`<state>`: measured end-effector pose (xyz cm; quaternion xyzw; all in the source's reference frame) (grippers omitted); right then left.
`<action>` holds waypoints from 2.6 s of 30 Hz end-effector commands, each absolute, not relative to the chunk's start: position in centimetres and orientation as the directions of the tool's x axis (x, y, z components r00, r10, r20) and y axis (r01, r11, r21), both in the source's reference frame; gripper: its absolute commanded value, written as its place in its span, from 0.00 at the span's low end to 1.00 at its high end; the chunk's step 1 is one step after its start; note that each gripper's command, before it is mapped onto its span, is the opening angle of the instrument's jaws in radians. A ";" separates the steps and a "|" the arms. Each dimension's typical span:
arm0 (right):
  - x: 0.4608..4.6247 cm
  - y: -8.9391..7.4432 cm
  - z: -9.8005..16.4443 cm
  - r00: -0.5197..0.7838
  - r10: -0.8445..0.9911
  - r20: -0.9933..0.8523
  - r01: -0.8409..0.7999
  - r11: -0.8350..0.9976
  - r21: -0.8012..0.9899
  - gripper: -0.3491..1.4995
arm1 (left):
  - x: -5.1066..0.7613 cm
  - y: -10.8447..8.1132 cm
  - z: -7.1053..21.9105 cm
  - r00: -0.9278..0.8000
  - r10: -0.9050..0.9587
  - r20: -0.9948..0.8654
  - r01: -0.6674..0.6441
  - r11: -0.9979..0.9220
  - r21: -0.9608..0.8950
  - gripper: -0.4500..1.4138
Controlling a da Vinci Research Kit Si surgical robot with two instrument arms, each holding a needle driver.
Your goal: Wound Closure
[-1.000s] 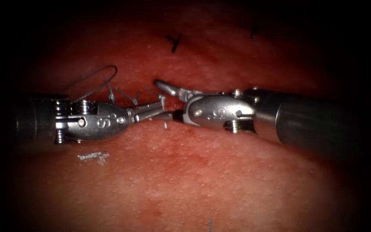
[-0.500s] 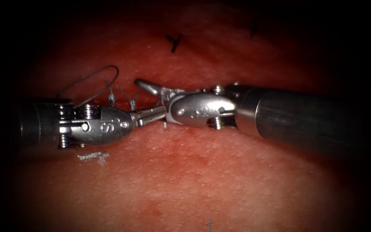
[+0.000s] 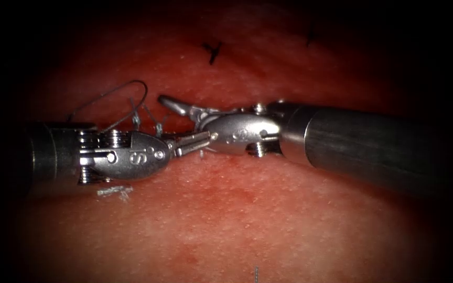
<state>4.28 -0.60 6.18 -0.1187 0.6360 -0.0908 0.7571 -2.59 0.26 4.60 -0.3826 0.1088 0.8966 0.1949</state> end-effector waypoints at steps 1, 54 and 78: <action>4.38 -0.6 6.2 0.169 -0.291 -0.942 -0.016 0.954 -0.298 0.66 | -2.66 0.3 4.6 -0.630 0.265 -0.730 -0.433 -0.900 0.047 0.08; 3.31 -0.7 5.7 0.271 -0.144 -0.952 -0.109 0.978 -0.179 0.97 | -2.18 -0.7 4.1 -0.539 0.256 -0.803 -0.374 -0.926 -0.044 0.10; 3.31 -0.7 5.7 0.268 -0.132 -0.954 -0.115 0.979 -0.168 0.95 | -1.41 -1.2 4.5 -0.435 0.596 -0.676 -0.450 -0.793 -0.410 0.67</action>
